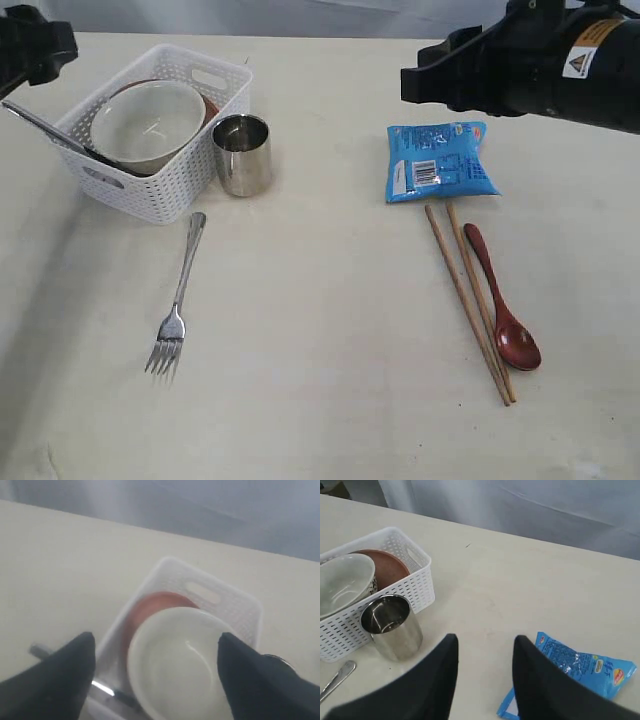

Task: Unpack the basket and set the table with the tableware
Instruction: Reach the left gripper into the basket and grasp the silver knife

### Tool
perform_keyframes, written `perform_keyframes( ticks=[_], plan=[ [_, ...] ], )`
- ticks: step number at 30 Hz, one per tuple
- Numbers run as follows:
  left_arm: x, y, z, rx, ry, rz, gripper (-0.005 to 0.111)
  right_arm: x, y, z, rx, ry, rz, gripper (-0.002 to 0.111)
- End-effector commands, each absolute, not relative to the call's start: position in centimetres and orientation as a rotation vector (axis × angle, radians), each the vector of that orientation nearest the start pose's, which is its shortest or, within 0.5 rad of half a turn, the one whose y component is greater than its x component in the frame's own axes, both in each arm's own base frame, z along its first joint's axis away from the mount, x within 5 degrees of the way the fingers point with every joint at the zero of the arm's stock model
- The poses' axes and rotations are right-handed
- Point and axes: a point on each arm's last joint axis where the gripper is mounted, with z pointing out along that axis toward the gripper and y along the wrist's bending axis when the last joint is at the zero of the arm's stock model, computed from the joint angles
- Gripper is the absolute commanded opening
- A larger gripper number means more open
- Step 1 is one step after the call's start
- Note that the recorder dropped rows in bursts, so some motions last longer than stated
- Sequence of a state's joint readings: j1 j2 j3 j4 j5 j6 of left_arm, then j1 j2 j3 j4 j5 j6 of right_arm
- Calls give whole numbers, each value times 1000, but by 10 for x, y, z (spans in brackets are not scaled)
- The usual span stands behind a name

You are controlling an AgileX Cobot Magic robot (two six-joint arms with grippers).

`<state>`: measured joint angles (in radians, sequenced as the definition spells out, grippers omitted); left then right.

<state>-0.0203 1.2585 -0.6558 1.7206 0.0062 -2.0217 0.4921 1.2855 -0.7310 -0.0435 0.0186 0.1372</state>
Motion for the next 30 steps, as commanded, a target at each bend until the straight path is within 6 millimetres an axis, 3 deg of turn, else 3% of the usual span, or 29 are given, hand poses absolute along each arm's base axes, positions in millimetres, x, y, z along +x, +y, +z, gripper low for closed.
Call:
perform_keyframes(
  ticks=[1,5,13,23,30],
  plan=[
    [251,4,239,-431,2081,-118,65,238,128,270,-424,2041,352,36],
    [241,13,224,-532,2088,-31,65,238,128,270,-422,2042,353,36],
    [243,19,227,-612,2051,12,65,238,128,270,-410,2045,360,36],
    [283,18,197,-765,2146,-9,65,238,128,270,-410,2045,360,36],
    [295,19,184,-774,2183,25,65,238,128,270,-410,2045,360,36]
  ],
)
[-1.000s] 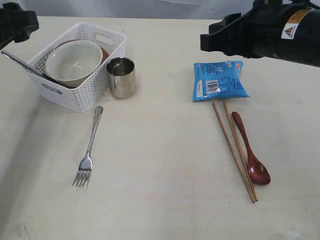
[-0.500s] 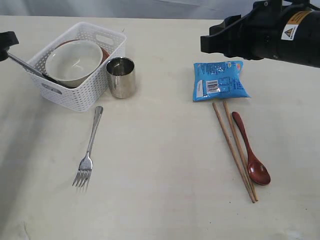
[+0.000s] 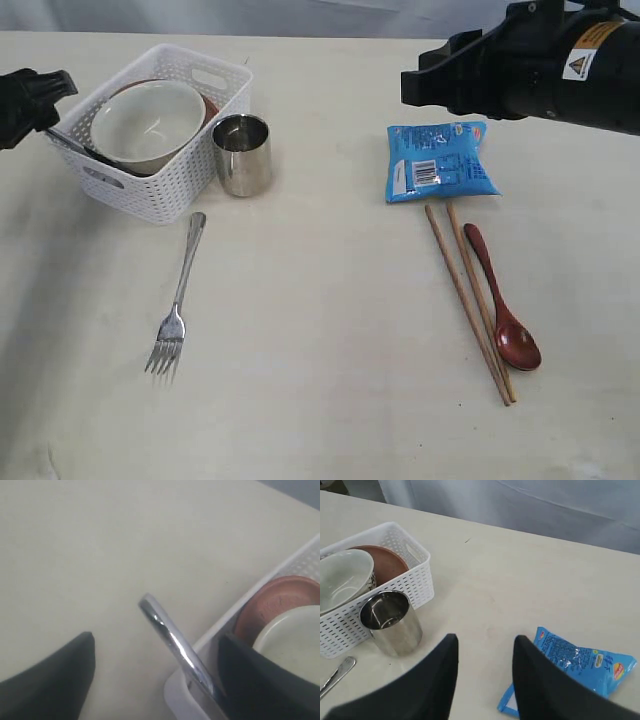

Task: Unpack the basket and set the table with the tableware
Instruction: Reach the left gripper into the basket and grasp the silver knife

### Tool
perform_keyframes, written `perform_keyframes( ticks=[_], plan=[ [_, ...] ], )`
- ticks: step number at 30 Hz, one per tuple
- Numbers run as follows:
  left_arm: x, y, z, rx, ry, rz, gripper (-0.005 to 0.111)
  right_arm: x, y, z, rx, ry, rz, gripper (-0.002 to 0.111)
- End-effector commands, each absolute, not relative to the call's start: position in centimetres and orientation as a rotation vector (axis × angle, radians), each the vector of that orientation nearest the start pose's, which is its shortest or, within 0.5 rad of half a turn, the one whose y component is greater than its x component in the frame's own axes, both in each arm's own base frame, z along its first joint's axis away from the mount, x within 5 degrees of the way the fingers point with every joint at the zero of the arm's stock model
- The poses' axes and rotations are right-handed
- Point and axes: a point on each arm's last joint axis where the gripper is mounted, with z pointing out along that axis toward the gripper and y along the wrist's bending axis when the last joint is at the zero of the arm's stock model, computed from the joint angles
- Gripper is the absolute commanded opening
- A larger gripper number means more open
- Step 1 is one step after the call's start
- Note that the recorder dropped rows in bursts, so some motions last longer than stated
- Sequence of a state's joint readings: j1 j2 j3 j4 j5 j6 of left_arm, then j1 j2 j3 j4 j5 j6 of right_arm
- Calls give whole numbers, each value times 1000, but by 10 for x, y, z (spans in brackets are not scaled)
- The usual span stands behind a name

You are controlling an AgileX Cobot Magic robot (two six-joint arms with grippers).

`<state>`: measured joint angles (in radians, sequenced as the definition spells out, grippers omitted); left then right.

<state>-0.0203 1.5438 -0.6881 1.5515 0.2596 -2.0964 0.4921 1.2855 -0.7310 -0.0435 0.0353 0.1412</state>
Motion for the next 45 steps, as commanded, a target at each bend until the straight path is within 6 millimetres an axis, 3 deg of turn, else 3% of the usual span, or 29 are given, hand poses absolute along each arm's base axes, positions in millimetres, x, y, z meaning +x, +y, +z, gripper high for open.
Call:
perform_keyframes(
  ticks=[1,7,13,16,21,24,34,45],
  plan=[
    [296,19,183,-764,2184,32,65,238,128,270,-410,2045,360,36],
    [305,22,189,-759,2151,72,65,238,128,270,-410,2045,360,36],
    [320,14,181,-700,2204,-18,62,238,128,270,-410,2045,360,36],
    [323,12,175,-698,2224,-25,47,238,128,270,-410,2045,360,36],
    [323,13,174,-705,2226,-21,13,238,128,270,-410,2045,360,36],
    [323,14,174,-711,2220,-3,0,238,128,270,-410,2045,360,36],
    [326,15,179,-712,2199,1,0,238,128,270,-410,2045,360,36],
    [351,8,209,-655,2119,-116,0,238,128,270,-409,2043,361,36]
  ],
)
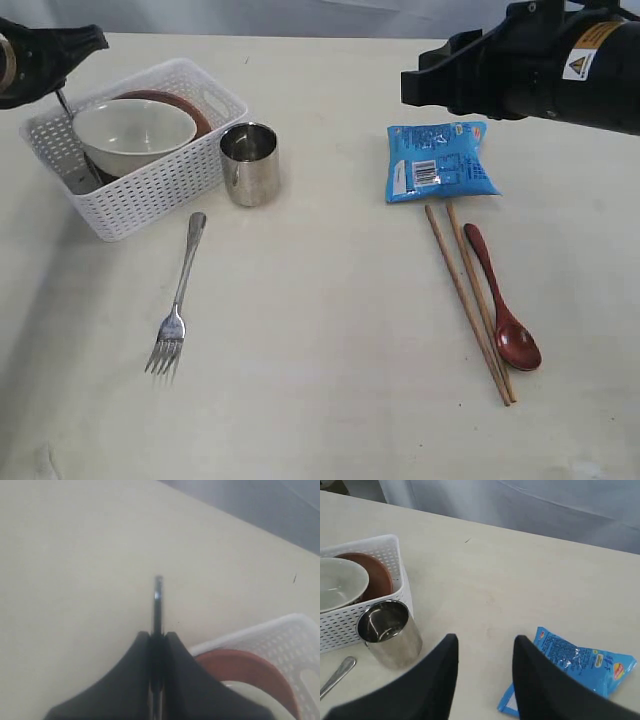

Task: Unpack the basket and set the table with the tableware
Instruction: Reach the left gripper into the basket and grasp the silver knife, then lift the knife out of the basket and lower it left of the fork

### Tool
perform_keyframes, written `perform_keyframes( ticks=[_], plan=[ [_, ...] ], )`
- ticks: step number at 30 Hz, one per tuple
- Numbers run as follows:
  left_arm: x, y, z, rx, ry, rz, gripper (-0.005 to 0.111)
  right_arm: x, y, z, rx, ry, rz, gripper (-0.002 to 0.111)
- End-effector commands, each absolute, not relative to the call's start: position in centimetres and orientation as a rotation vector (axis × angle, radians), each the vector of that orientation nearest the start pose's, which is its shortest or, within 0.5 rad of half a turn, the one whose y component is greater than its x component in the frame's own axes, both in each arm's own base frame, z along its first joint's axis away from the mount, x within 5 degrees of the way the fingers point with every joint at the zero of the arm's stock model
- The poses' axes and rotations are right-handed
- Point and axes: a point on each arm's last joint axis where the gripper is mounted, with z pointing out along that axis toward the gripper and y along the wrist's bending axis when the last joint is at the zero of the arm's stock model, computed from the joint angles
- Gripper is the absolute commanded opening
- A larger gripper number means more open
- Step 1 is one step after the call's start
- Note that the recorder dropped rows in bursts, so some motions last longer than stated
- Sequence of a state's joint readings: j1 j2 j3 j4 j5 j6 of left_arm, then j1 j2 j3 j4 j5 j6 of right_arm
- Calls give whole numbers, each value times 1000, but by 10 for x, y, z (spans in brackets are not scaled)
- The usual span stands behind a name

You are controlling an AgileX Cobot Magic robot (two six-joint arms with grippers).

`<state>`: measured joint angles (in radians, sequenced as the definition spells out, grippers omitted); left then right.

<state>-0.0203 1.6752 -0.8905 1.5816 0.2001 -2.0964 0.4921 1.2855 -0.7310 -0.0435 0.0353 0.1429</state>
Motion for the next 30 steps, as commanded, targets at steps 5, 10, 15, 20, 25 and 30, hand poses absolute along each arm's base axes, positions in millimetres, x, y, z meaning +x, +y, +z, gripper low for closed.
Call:
perform_keyframes(
  ticks=[5,10,15,20,25,30],
  plan=[
    [350,2,237,-571,2066,-191,0,238,128,270,-409,2043,361,36],
    [336,-12,273,-341,2023,-303,0,238,128,270,-409,2043,361,36],
    [320,-23,302,-165,1962,-384,0,238,128,270,-409,2043,361,36],
    [301,-36,322,62,1931,-452,0,238,128,270,-410,2045,361,36],
    [282,-56,333,244,1923,-695,0,237,127,269,-411,2051,359,36],
    [264,-73,325,378,1992,-1011,0,236,127,267,-416,2080,350,36]
  ],
)
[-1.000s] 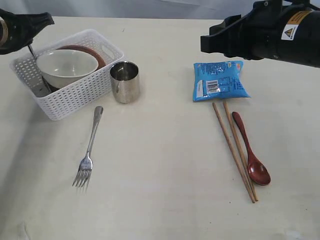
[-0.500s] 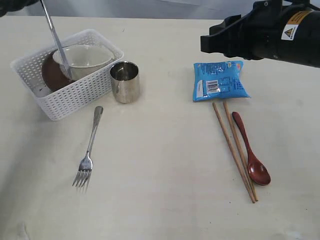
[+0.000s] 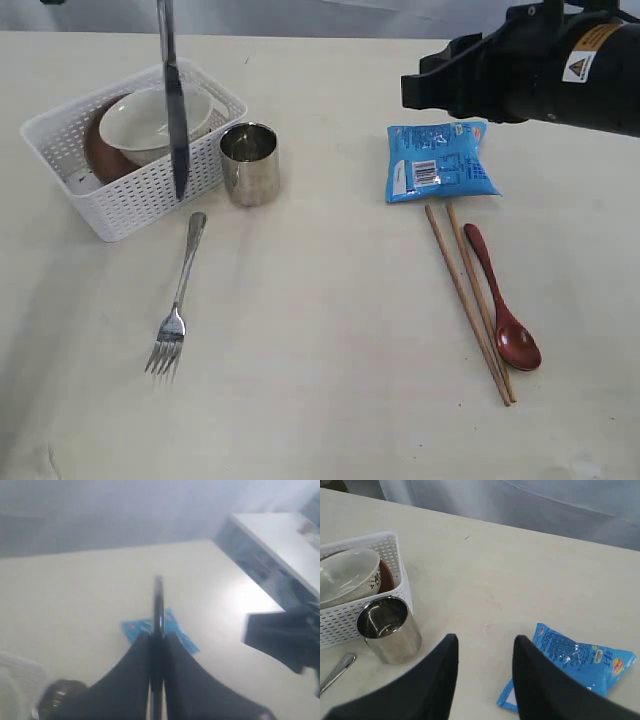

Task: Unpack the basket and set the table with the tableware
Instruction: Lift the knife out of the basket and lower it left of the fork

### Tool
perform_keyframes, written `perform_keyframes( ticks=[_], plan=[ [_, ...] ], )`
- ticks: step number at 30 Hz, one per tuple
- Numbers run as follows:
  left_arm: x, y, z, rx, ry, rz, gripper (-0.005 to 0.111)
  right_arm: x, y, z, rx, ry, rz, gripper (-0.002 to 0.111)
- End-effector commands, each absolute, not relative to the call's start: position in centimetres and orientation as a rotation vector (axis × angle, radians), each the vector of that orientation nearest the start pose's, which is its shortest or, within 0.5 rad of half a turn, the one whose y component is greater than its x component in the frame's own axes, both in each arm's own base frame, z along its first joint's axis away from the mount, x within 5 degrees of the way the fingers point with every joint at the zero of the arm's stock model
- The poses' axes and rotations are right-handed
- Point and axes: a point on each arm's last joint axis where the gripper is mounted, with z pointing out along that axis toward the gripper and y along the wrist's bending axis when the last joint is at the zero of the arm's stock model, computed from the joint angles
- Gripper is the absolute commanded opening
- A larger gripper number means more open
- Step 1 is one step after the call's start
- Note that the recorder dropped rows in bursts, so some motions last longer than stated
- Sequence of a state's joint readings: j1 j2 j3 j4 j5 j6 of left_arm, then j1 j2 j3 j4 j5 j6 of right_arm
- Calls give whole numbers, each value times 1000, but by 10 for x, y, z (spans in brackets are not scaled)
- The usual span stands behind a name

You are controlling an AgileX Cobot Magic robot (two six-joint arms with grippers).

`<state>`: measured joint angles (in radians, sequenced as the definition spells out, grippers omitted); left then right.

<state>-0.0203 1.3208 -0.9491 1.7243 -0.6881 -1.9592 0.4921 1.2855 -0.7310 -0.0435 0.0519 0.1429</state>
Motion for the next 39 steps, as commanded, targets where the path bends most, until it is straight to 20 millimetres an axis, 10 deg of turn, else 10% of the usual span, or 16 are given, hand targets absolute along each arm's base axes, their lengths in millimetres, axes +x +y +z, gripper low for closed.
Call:
perform_keyframes(
  ticks=[1,11,27,39],
  plan=[
    [261,-71,318,376,2013,-1041,0,236,127,267,-416,2082,349,36],
    [240,-22,232,69,2234,-1029,0,236,126,266,-418,2096,345,36],
    [244,-17,143,-96,2509,-1113,0,236,126,266,-418,2096,345,36],
    [263,-37,132,-87,2610,-754,0,236,126,266,-418,2093,346,36]
  ],
)
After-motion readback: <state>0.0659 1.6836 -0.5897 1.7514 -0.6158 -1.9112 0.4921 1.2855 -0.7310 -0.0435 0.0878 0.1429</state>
